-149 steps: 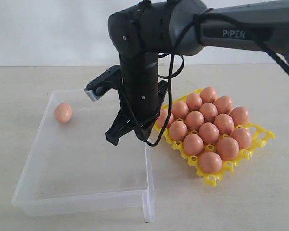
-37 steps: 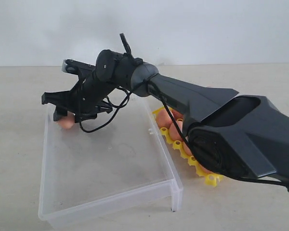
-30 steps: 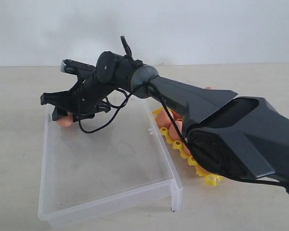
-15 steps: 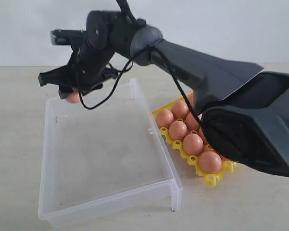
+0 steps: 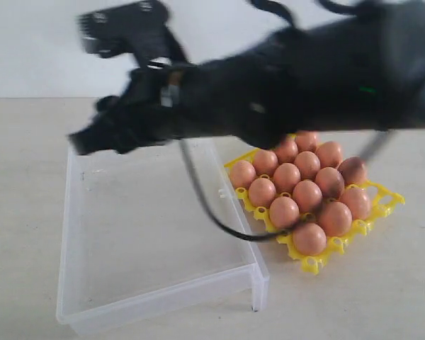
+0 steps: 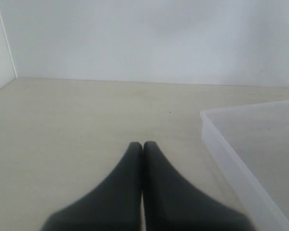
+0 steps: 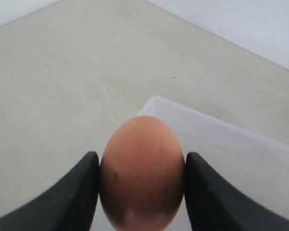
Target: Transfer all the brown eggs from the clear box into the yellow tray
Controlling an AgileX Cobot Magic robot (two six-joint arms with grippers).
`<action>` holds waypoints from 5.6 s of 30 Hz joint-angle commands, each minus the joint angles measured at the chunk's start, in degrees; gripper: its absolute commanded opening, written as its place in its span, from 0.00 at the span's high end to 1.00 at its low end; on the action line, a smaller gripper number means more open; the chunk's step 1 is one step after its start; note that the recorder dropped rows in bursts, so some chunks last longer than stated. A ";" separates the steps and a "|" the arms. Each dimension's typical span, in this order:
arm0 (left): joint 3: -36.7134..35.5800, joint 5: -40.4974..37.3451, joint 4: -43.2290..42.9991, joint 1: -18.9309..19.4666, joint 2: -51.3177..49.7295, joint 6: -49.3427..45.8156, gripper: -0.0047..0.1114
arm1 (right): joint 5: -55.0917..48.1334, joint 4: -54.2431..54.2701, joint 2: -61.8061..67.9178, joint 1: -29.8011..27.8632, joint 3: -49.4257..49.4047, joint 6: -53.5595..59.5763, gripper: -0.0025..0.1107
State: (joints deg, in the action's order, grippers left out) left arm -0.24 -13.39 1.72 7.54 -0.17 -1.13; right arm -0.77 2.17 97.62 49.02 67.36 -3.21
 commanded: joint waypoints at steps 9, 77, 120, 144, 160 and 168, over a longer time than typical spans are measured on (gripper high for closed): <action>0.24 0.08 0.31 -0.18 0.17 -0.03 1.00 | 25.23 15.29 -33.21 -37.91 -46.88 15.74 0.98; 0.24 0.08 0.31 -0.18 0.17 -0.03 1.00 | 44.14 -83.43 7.59 -65.02 -25.44 -50.85 0.39; 0.24 0.08 0.31 -0.18 0.17 -0.03 1.00 | 20.78 -102.11 -59.63 -34.57 -32.68 -84.76 0.98; 0.24 0.08 0.31 -0.19 0.17 -0.03 1.00 | -15.39 -6.76 -89.79 -52.16 -67.36 7.33 0.98; 0.24 0.08 0.31 -0.19 0.17 -0.03 1.00 | -19.70 -5.29 -97.62 -46.50 -67.36 7.22 0.98; 0.24 0.08 0.31 -0.19 0.17 -0.03 1.00 | -19.70 -5.29 -97.62 -46.50 -67.36 6.98 0.98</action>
State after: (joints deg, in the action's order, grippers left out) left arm -0.24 -13.39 1.72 7.54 -0.17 -1.13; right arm -20.60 -3.12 0.31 2.30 -0.02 3.78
